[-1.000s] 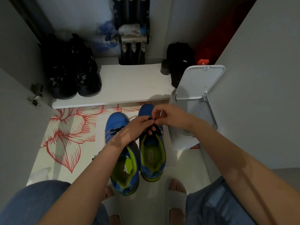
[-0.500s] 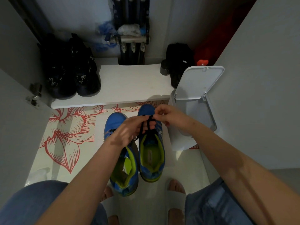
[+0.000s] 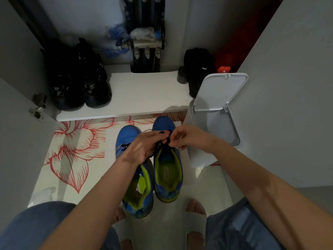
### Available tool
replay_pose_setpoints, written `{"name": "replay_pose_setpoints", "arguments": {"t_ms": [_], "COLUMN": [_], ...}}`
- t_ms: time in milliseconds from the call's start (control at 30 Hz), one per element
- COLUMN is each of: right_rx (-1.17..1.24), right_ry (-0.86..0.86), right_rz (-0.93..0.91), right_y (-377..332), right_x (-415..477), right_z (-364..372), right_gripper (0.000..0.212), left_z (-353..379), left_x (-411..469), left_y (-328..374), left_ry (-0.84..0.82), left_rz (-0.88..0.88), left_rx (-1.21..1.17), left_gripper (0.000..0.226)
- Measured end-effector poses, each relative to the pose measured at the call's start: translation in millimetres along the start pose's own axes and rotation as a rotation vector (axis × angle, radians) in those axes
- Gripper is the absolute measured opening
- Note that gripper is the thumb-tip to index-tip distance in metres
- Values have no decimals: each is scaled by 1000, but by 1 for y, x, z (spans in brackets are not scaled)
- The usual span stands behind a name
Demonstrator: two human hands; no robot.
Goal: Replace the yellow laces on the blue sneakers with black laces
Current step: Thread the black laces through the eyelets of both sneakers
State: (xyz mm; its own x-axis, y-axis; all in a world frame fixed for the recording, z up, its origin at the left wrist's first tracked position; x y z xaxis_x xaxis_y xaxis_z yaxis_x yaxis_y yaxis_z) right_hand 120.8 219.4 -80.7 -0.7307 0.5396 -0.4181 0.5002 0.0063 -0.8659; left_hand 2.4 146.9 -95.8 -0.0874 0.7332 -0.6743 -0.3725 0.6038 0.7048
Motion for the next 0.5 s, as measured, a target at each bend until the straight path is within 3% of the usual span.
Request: {"name": "replay_pose_setpoints", "arguments": {"t_ms": [167,267,367,500], "right_rx": [91,132,228,249], "right_ry": [55,108,120,95], "right_rz": [71,22,40,31], "right_y": [15,12,14,15], "right_x": [7,10,10,10], "right_z": [6,11,14,14], "right_gripper": [17,23,26,18], "left_z": [1,8,18,19], "left_x": [-8,-16,-23,-26], "left_y": [24,27,24,22], "left_ry": [201,304,344,343], "left_rz": [446,610,801,953], "left_rx": [813,1102,1268,1300], "left_gripper": [15,17,19,18]}}
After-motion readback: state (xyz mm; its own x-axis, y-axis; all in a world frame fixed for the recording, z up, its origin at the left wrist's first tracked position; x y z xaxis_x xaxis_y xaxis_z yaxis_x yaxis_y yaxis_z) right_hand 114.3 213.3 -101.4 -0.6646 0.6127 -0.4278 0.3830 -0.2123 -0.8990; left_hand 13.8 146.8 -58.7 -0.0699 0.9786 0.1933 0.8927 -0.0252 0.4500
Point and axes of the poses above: each hand's wrist, its own x-axis towards the middle knuckle, its own z-axis out of the palm, y = z × x, the point moved 6 cm from there along x, towards the middle knuckle, and after that the axes turned 6 degrees about -z, right-handed, at the moved point
